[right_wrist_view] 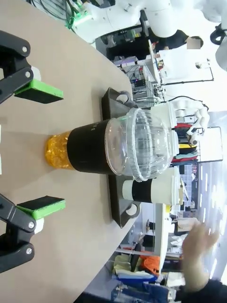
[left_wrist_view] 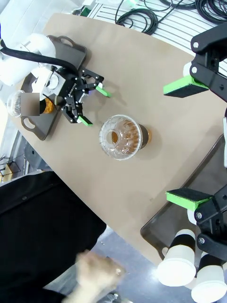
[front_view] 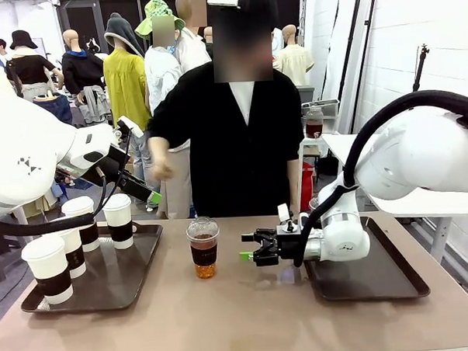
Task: Distribute the coffee onto the tray.
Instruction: Pick up another iced Americano from the middle of the table and place it on the right Handle tray.
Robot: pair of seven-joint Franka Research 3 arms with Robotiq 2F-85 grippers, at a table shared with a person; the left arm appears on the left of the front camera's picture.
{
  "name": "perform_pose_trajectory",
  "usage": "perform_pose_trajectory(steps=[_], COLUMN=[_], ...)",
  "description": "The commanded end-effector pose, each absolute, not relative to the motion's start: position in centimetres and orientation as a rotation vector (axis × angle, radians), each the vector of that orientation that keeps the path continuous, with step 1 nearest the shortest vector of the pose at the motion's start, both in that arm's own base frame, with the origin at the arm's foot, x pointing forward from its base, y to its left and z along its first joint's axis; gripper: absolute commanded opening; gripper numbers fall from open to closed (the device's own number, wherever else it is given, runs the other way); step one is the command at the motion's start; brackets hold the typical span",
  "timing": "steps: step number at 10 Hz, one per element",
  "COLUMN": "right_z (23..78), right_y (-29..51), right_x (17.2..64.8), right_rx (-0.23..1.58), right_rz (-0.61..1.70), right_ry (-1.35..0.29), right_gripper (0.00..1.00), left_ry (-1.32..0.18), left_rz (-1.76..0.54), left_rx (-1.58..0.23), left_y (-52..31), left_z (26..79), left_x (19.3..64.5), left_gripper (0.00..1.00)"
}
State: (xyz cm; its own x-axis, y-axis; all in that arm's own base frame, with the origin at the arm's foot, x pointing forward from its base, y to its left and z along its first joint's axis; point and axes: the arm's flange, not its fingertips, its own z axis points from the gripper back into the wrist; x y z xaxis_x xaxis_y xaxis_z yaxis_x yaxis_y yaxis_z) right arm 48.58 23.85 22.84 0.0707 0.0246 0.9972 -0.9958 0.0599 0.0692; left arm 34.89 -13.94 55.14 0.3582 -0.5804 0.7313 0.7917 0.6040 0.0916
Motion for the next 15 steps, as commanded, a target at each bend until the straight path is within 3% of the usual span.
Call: perform_pose_trajectory(steps=[1, 15], right_z=[21.9, 22.1], right_y=[26.3, 31.2], right_x=[49.5, 51.4], right_rx=[1.169, 1.275], right_rz=[1.115, 1.180], right_ry=[-1.170, -1.083], right_gripper=[1.00, 1.00], left_ry=[-0.807, -0.807], left_rz=[-0.899, -0.899], left_rx=[-0.304, -0.304], left_y=[-13.8, -13.8], left_z=[55.1, 55.1], left_x=[34.9, 34.9], left_gripper=[1.00, 1.00])
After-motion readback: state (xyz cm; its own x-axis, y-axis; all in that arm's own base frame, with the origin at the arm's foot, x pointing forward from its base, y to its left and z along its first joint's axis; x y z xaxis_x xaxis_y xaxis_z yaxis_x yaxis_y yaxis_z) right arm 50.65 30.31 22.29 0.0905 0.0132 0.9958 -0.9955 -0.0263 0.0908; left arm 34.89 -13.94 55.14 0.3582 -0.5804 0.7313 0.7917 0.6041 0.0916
